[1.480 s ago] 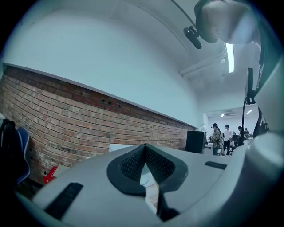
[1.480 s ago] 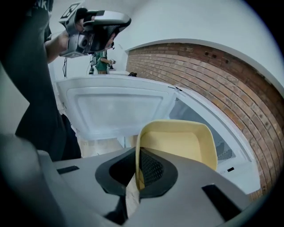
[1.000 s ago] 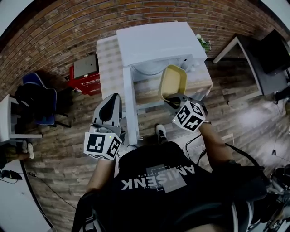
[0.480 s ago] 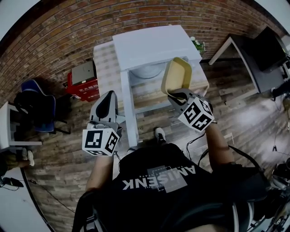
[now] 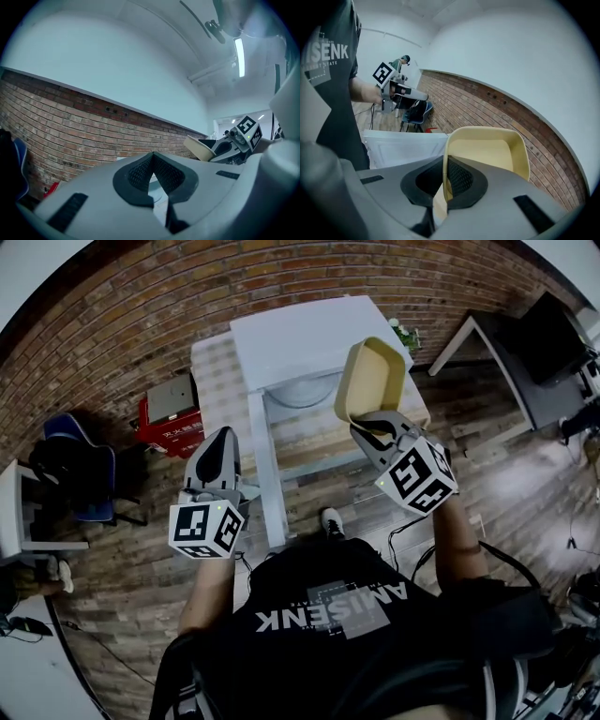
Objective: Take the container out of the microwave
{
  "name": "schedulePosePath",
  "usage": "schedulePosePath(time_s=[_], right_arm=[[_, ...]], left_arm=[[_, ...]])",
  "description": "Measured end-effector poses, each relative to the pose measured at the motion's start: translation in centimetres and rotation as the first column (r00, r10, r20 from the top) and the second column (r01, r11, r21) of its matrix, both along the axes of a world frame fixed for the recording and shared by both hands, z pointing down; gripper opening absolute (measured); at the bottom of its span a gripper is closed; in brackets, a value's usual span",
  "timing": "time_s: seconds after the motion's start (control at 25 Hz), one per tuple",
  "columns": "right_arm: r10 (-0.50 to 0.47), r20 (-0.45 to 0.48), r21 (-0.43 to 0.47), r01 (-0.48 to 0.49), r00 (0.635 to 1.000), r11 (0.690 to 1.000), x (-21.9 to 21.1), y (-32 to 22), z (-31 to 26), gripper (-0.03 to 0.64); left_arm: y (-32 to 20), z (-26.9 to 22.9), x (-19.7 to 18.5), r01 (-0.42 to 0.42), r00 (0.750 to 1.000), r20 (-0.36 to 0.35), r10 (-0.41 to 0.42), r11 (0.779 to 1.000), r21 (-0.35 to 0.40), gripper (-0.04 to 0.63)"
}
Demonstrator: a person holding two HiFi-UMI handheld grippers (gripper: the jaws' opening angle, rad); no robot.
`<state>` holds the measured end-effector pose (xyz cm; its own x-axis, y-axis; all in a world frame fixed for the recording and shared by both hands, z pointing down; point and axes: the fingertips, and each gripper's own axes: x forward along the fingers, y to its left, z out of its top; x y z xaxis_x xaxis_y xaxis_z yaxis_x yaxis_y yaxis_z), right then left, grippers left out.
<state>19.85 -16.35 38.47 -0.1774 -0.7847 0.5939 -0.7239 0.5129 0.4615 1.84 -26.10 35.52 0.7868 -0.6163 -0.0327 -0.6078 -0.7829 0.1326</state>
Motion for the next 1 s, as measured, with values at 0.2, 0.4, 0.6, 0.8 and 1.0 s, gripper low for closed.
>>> schedulePosePath(time_s=[0.2, 0.4, 0.6, 0.8, 1.0], right_arm=[[0.035, 0.029, 0.046, -0.036, 0.999, 0.998, 0.6, -0.2, -0.9, 0.043], [0.043, 0.013, 0.055, -0.044, 0.999, 0.998, 0.8, -0.4, -0.9, 0.043], [0.039, 0.015, 0.061, -0.040, 0.999, 0.997, 0.8, -0.7, -1.0, 0.043], [0.030, 0.020, 0.068, -0.031, 0.999, 0.997, 0.4, -0.9, -1.5, 0.043], [0.034, 0.036, 0.074, -0.037, 0.999, 0.997, 0.6, -0.6, -1.2, 0.043]], left_arm=[[0.3, -0.4, 0.0, -0.006, 1.000, -0.003, 0.006, 1.000, 0.002, 0.012], [0.4, -0.3, -0.7, 0.008, 1.000, 0.001, -0.008, 1.000, 0.005, 0.012], [0.8, -0.3, -0.9, 0.010, 1.000, -0.001, -0.010, 1.000, -0.002, 0.012], [0.6, -0.4, -1.4, 0.026, 1.000, -0.003, -0.026, 1.000, -0.006, 0.012], [0.6, -0.2, -1.6, 0.035, 0.999, -0.008, -0.036, 0.999, -0.008, 0.012]])
